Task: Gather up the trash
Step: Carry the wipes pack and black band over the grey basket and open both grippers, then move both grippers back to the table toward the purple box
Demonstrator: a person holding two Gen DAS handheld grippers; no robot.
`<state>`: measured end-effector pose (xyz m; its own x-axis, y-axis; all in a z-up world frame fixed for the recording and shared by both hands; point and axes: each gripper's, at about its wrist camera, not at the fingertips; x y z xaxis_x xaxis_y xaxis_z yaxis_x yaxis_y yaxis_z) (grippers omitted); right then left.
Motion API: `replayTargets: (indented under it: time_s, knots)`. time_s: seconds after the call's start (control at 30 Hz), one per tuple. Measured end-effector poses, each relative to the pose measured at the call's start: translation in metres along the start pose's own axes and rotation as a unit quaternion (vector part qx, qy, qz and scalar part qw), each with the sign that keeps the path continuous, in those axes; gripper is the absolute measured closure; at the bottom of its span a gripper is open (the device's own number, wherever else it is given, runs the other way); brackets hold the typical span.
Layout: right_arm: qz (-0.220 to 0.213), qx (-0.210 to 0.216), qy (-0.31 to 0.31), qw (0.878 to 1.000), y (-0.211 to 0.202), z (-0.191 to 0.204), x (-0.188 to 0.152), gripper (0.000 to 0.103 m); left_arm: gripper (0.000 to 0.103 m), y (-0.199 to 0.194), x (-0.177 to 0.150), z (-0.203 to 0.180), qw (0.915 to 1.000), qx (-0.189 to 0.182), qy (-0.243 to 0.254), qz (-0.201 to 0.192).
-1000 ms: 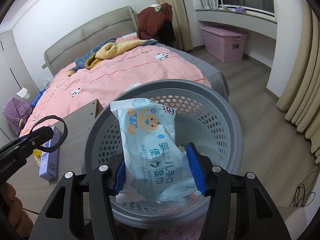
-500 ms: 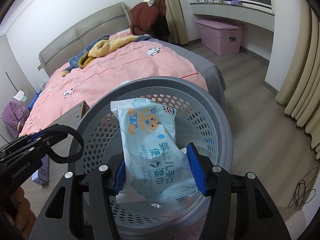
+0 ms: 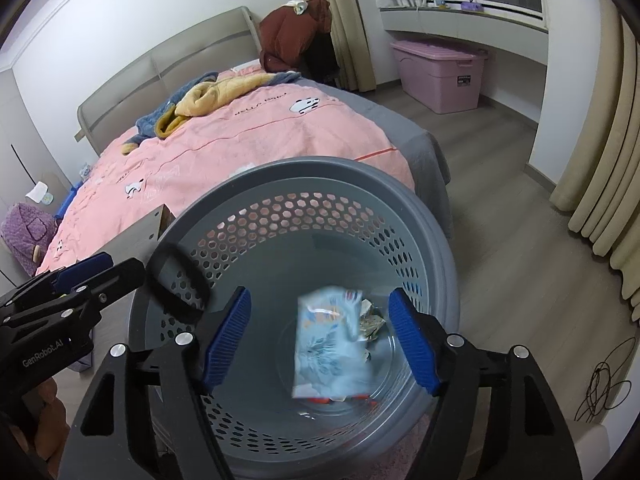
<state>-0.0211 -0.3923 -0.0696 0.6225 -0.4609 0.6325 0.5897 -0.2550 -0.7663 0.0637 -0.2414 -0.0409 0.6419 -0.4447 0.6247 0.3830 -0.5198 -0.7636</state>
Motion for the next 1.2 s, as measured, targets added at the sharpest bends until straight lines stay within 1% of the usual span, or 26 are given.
replayTargets:
  time_s: [0.1, 0.7, 1.2]
  knots:
    - [-0.001, -0.002, 0.001, 1.000, 0.000, -0.001, 0.001, 0.033, 0.041, -0.001, -0.001, 0.000, 1.0000, 0.007, 0.000, -0.001]
    - [0.003, 0.003, 0.001, 1.000, -0.002, -0.001, -0.007, 0.032, 0.040, -0.011, -0.012, 0.003, 0.9997, 0.023, -0.011, -0.003]
    - [0.004, 0.007, -0.014, 1.000, -0.009, 0.013, -0.010, 0.032, 0.039, -0.023, -0.021, 0.016, 0.9991, 0.028, -0.028, -0.012]
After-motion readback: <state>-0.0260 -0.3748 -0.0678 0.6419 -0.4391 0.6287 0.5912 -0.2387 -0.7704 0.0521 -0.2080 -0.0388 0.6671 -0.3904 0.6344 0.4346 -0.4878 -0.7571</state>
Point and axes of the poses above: each gripper's, at about its wrist camera, not at the fingertips, and y roughly the way its jaws point, z to its left, x to its top, and after that the axes turned 10 degrees about -x, right-handed
